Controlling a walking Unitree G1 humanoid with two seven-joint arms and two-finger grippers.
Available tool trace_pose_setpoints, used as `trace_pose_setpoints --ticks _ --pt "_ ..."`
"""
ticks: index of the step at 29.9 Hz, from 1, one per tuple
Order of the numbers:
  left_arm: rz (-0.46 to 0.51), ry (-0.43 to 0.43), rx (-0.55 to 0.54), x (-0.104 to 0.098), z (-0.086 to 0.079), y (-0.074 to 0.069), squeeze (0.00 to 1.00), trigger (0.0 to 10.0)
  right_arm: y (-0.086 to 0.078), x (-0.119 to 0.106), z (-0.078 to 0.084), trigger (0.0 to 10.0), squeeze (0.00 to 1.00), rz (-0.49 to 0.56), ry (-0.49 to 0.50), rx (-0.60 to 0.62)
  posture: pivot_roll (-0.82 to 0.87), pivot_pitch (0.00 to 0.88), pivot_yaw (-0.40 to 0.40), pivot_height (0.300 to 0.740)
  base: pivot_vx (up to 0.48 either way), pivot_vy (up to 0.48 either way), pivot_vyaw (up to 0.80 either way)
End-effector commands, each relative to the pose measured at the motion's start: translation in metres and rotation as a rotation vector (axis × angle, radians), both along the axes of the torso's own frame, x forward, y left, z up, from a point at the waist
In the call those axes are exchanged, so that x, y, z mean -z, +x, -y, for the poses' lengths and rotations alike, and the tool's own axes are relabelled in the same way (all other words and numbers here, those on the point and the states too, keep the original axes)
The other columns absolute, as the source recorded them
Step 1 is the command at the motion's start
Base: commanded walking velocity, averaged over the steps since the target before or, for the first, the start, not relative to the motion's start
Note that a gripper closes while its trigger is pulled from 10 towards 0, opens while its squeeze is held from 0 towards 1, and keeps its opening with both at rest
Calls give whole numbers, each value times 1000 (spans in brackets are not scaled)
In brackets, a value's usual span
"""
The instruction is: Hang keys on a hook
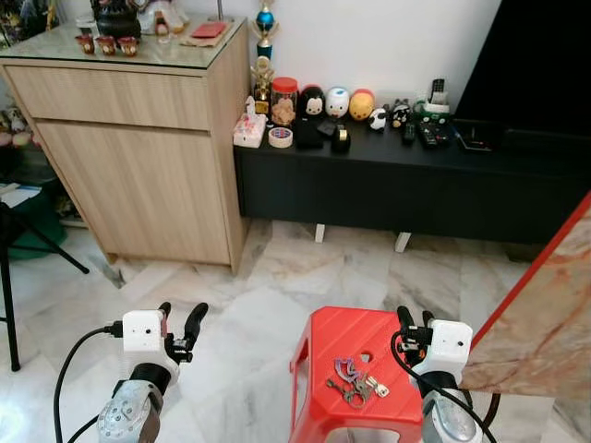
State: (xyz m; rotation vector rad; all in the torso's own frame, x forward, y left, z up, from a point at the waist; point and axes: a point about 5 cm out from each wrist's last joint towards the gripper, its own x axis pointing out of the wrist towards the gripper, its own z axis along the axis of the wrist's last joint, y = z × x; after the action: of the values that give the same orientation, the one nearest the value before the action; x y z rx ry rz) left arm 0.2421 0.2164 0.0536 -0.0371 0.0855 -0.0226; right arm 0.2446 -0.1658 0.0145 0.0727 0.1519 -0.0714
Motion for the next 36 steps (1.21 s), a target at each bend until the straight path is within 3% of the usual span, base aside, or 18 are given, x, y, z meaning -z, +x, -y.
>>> trace_pose_setpoints --ticks 1,8,13,36 --pt "-4 -11 5 -1 4 2 0 10000 3 -5 2 10000 0 21 -3 4 22 3 -60 675 0 0 0" --pt "-4 -12 2 -1 4 2 0 10000 5 -5 1 10000 0 6 8 2 23 8 -61 675 0 0 0" --pt "-5 -7 -1 -1 3 2 0 10000 7 -5 -1 10000 0 14 11 -9 27 15 -60 650 0 0 0" --pt "-14 -10 -3 -1 4 4 0 10000 6 -3 -2 10000 0 0 17 -17 30 27 -59 650 0 0 0"
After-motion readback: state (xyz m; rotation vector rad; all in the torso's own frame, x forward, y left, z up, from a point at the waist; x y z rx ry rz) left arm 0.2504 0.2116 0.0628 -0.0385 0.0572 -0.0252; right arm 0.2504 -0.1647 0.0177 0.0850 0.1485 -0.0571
